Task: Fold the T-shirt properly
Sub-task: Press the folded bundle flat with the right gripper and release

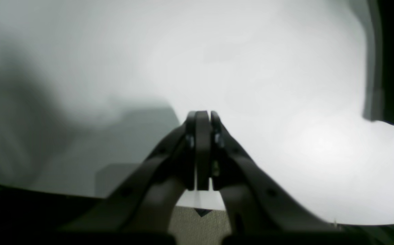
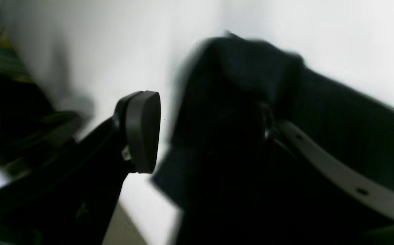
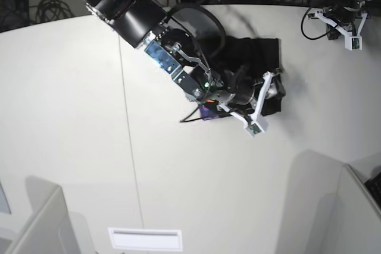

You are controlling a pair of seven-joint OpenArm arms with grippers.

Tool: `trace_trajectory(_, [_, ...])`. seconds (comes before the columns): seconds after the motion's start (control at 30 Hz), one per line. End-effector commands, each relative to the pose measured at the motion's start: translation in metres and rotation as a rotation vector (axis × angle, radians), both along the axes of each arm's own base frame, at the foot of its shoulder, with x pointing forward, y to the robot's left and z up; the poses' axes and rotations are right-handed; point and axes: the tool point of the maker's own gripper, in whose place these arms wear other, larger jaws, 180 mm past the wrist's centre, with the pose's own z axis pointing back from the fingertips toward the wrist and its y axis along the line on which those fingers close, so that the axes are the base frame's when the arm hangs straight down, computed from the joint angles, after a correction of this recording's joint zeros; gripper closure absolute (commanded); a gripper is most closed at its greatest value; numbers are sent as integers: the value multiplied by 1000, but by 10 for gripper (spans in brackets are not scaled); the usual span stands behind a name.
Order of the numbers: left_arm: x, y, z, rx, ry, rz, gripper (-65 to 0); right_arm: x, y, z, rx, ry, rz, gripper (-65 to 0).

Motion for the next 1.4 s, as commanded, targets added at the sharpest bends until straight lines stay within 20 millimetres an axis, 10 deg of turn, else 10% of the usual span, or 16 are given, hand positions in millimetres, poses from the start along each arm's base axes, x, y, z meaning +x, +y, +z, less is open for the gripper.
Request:
trace_trajectory(0.0, [6,3,9,18,-29,-13,0,3,21,43,94,-77,51,-348])
trace_trajectory(0.23, [8,-2,12,-39,-62,1,0,23,-12,76,111,-183,10,-263])
trace_trajectory(0.33, [6,-12,14,-111,-86,-15,0,41,-52,50,48,-118,-131,-11])
trace_trajectory(0.6, [4,0,30,-105,-134,-24,0,24,-118,-25,-149,66,-263,0])
trace_trajectory(0.77, [4,1,30,-104,-134,-23,0,4,-111,-37,-147,117,-248,0])
trace_trajectory(1.37, [12,-10,38,-108,-162,-52,0,-52,12,-17,-149,49,82,0])
